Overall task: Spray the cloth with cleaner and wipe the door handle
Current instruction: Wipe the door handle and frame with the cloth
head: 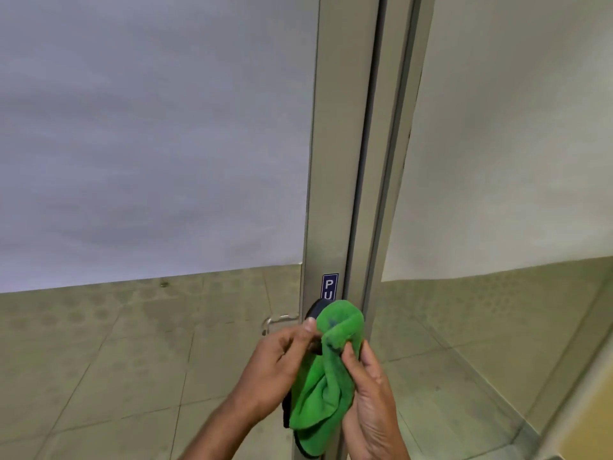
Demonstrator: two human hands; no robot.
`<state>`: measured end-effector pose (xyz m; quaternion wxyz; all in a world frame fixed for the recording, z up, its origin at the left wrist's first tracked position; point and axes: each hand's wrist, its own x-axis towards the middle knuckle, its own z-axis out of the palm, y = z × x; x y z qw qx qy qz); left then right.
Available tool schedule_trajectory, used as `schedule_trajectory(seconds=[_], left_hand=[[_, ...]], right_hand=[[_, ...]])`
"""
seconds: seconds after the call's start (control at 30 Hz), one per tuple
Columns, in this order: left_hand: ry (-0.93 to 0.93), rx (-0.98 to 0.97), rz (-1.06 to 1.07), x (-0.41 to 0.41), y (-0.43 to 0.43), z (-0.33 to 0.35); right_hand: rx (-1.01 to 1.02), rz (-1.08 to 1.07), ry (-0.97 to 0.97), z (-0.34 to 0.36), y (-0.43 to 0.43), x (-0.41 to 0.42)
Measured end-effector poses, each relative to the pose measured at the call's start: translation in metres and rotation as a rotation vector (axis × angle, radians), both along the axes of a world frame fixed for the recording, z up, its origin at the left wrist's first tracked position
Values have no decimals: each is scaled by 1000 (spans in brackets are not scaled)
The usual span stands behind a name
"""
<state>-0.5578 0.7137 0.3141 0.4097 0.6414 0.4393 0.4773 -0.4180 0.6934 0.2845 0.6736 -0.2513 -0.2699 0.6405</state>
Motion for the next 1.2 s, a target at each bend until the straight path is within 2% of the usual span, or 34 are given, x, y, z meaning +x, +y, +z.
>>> schedule_trajectory(seconds=[0.17,0.27,0.37,0.43,0.5,0.57,0.63,0.7,0.77,0.83,0.9,1.03,1.1,1.2], left_hand=[[55,-109,-257,-1,-33,14],[-16,-161,-218,-4,-43,13],[-98,-160,-59,-4,-50,7],[-207,-237,15,-5,-58,11],[-382,-311,8,-11,-66,22],[-551,-347,-16,-20,-75,30],[-759,-423,-34,-28,-84,39],[-958,-544,-126,-31,-93,46],[-1023,-617,-213,-32,-102,53],[-1001,-634,-251,-34,-107,54],[-909,-624,-232,-35,-114,59],[-493,-490,-87,-38,-125,63],[-305,-464,-99,-38,-137,63],[-157,-469,-167,-35,-158,60]], right_hand=[[-23,-165,-248,16,-17,-17],[-97,-207,-281,25,-30,-29],[-83,-160,-250,28,-37,-32],[-31,-122,-300,34,-47,-29],[18,-146,-455,41,-57,-22],[3,-236,-640,45,-64,-11],[-59,-231,-764,49,-71,0],[-102,-75,-687,53,-77,8],[-75,108,-573,56,-86,12],[-22,224,-516,60,-97,12],[-12,252,-497,63,-107,13],[-56,91,-481,67,-125,12],[-78,-10,-454,69,-133,10],[-91,-98,-456,75,-145,10]])
